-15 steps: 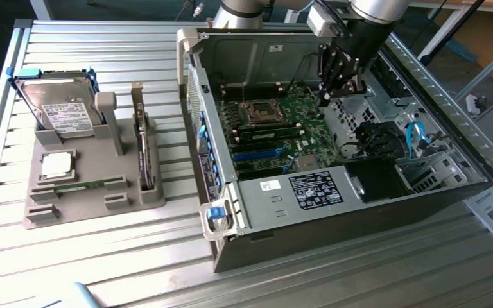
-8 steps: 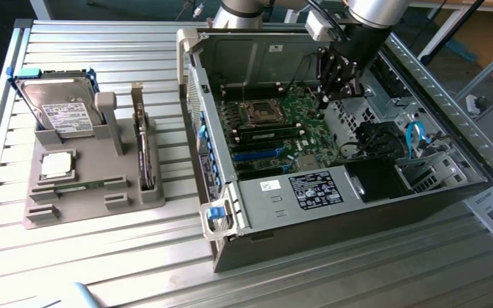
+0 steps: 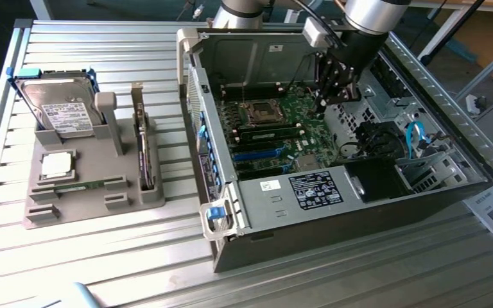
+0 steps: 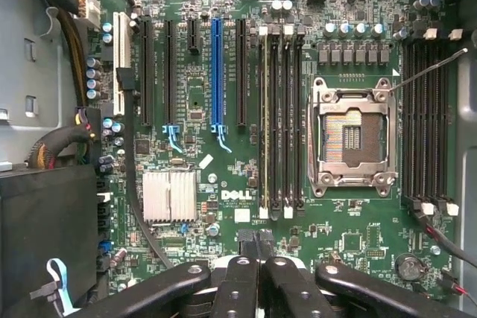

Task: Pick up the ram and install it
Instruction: 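Press down the ram until it locks into place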

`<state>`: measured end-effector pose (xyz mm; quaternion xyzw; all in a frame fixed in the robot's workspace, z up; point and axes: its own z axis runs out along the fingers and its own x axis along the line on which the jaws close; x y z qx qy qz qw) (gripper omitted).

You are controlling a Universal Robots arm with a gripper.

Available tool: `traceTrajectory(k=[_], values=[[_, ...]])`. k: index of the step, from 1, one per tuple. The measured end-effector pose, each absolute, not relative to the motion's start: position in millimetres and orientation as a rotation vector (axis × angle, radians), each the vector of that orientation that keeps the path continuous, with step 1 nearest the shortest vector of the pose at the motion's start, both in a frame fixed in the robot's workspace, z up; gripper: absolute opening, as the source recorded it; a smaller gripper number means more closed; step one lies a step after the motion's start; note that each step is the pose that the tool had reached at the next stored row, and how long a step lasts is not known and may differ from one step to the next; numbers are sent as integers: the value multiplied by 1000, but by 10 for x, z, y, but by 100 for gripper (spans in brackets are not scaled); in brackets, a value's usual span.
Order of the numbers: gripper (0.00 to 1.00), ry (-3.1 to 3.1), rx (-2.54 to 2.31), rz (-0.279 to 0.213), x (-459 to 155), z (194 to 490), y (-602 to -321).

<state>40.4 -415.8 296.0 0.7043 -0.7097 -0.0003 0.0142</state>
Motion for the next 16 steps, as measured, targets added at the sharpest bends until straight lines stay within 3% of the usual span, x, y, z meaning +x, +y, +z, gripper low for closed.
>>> traceTrajectory(k=[16], values=[[11,-2212,2194,3,404,2693,-4158]])
